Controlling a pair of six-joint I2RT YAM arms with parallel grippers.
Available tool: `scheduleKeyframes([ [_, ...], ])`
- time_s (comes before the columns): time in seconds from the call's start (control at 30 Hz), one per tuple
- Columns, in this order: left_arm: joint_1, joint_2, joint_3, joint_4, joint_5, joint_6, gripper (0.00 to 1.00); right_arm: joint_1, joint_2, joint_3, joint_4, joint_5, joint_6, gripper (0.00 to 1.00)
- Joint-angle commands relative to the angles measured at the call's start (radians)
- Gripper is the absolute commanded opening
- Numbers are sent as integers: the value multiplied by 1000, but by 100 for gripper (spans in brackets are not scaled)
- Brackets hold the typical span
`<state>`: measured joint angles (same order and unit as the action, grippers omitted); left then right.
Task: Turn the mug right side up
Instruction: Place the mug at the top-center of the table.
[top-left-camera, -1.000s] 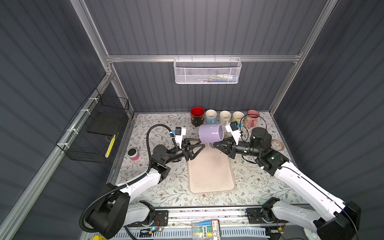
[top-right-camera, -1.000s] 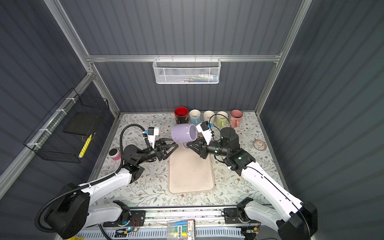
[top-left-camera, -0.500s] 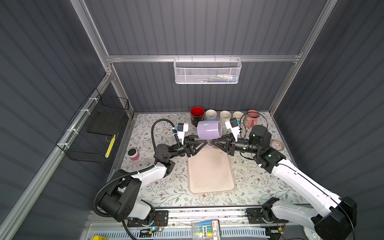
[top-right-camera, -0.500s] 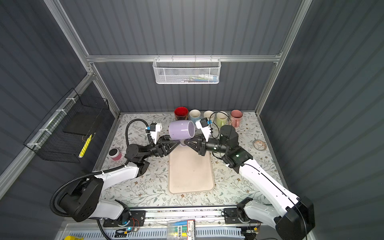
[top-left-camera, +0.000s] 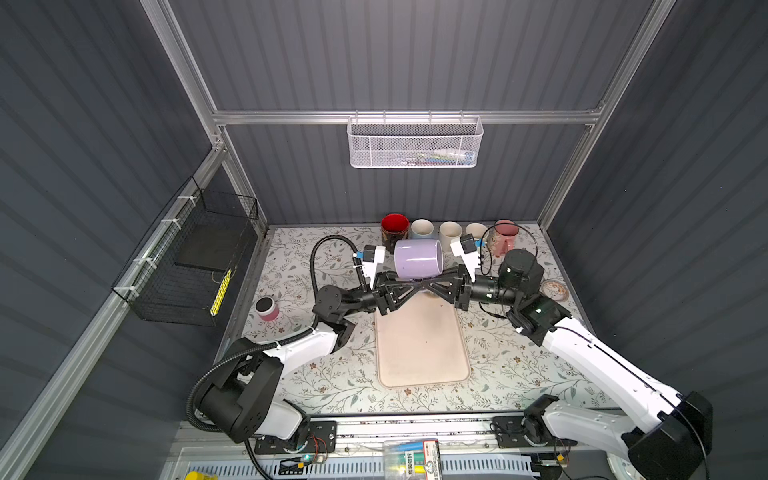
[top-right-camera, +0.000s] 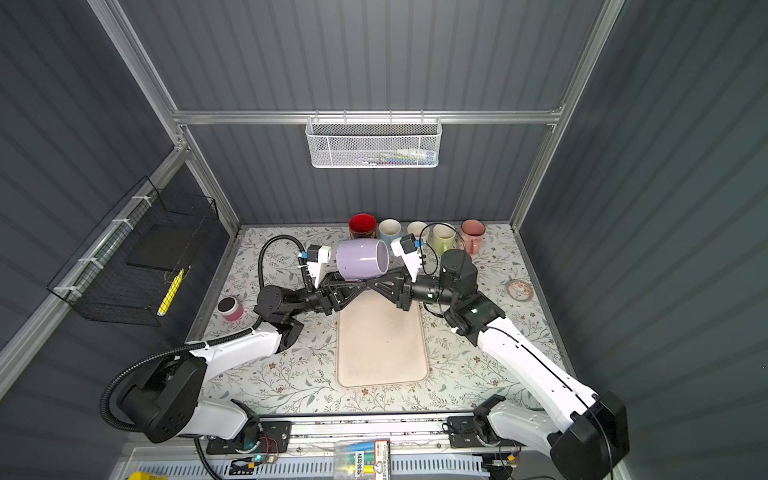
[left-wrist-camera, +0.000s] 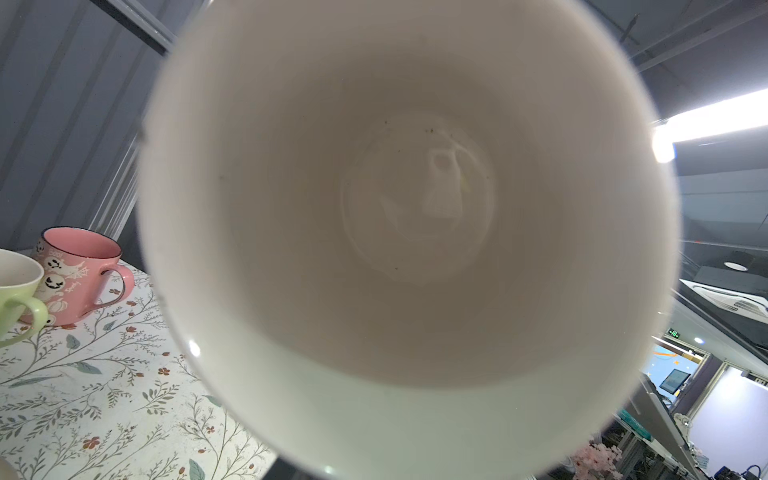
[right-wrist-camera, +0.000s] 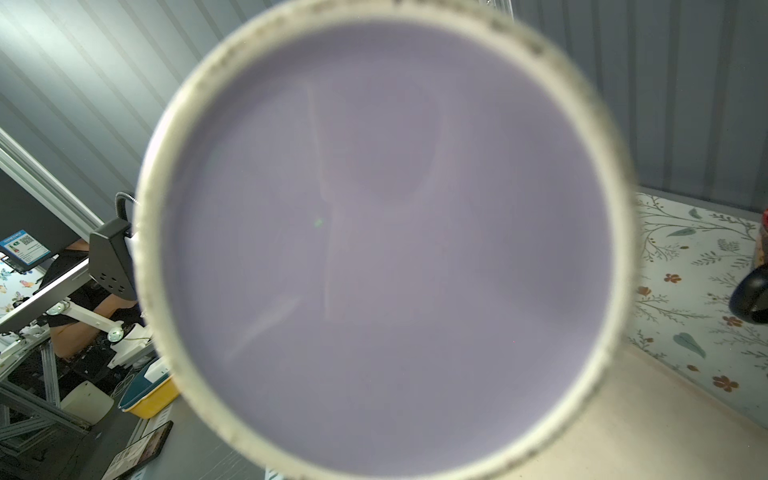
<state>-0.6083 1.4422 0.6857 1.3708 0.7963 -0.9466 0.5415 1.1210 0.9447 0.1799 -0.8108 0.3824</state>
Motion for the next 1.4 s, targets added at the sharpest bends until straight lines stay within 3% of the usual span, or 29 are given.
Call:
scheduleKeyframes([
  [0.0, -7, -4, 42, 2, 13, 36, 37, 0, -9, 31, 72, -25, -8, 0],
  [0.4, -8, -14, 58, -29, 20, 51, 9, 0, 26, 20, 66, -37, -11, 0],
  [0.47, -10, -15, 59, -37, 20, 55, 0, 0, 31, 19, 64, -36, -13, 0],
  [0.67, -11, -57, 47, -117, -7, 119, 0, -2, 36, 11, 55, -29, -23, 0],
  [0.83, -11, -125, 14, -209, -52, 201, 0, -12, 40, -6, 76, -34, -21, 37],
  [0.9, -13, -155, 3, -252, -67, 237, 0, -16, 40, -20, 104, -34, -11, 48],
  [1.17, -13, -205, -33, -318, -135, 294, 0, -30, 41, -68, 189, -35, 29, 63],
  [1.37, -13, -292, -27, -603, -276, 432, 0, -62, 7, -109, 194, -12, 33, 68],
])
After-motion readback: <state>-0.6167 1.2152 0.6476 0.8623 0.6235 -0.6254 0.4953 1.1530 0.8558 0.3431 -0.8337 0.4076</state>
